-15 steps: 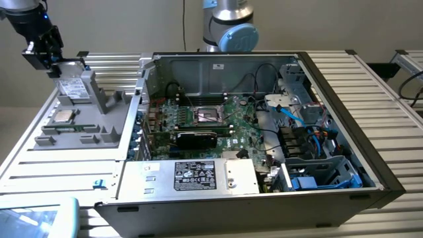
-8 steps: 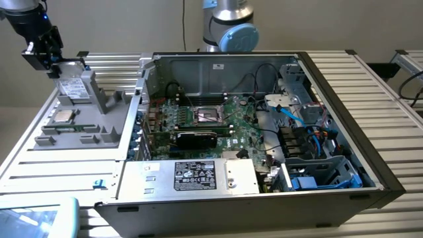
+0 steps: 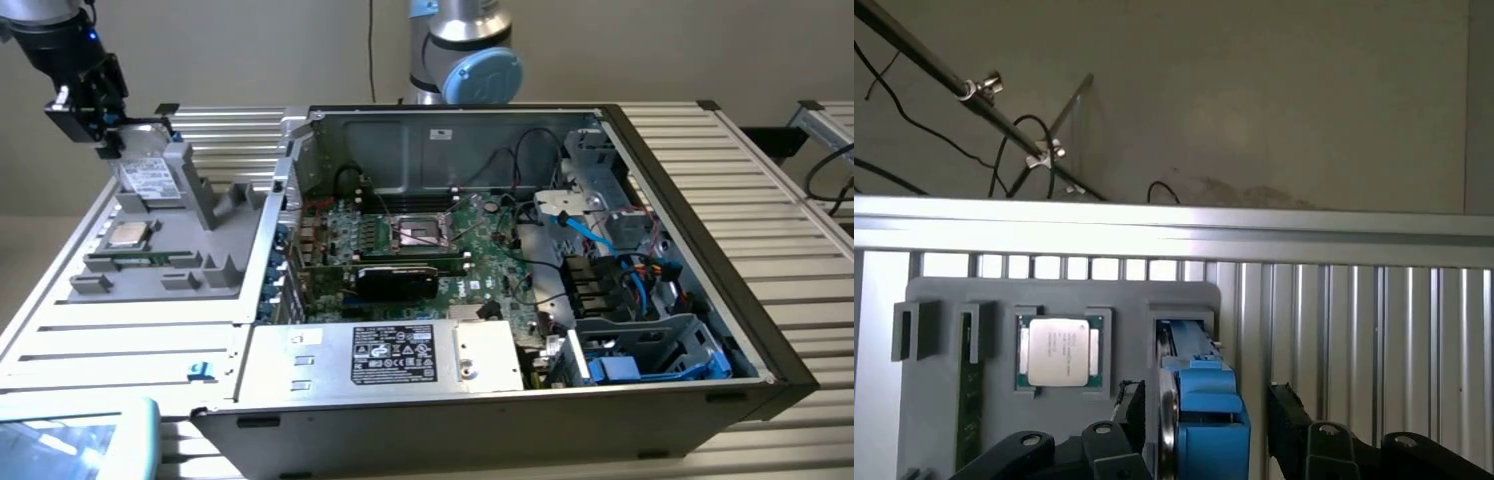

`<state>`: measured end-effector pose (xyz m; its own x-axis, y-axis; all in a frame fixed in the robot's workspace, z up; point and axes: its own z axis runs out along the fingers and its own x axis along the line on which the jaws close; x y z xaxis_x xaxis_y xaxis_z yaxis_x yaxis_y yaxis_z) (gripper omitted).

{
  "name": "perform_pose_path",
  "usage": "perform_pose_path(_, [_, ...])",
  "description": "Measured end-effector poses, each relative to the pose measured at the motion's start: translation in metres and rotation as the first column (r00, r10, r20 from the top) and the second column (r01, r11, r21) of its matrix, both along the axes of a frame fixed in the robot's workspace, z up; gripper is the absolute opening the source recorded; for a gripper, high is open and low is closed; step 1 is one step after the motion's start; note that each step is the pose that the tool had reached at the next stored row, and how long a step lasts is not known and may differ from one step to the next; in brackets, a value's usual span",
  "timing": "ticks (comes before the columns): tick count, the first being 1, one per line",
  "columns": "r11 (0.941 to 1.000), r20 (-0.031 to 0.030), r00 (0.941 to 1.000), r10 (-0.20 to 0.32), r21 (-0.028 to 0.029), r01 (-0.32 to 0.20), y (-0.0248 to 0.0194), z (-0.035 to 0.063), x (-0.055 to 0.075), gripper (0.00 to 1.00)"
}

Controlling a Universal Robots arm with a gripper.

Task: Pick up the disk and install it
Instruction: 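Pick up the disk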

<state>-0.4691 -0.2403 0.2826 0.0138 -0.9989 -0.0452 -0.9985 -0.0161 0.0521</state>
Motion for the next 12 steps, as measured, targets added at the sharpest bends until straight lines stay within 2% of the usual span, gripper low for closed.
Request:
perform_pose_path(3, [1.0000,-0.0002,1.0000,0.000,0.0032,0.000,0.0000,-0.0003,0.0000,0.60])
perform_pose_path(9, [1.0000,-0.0004,1.0000,0.000,0.0036,0.000,0.0000,-0.0012,0.0000,0.60])
perform_pose_path(10, [1.0000,-0.0003,1.0000,0.000,0.0036,0.000,0.0000,-0.0013,0.0000,0.58])
perform_pose_path(12, [1.0000,-0.0003,1.0000,0.000,0.0034,0.000,0.0000,-0.0014,0.0000,0.45])
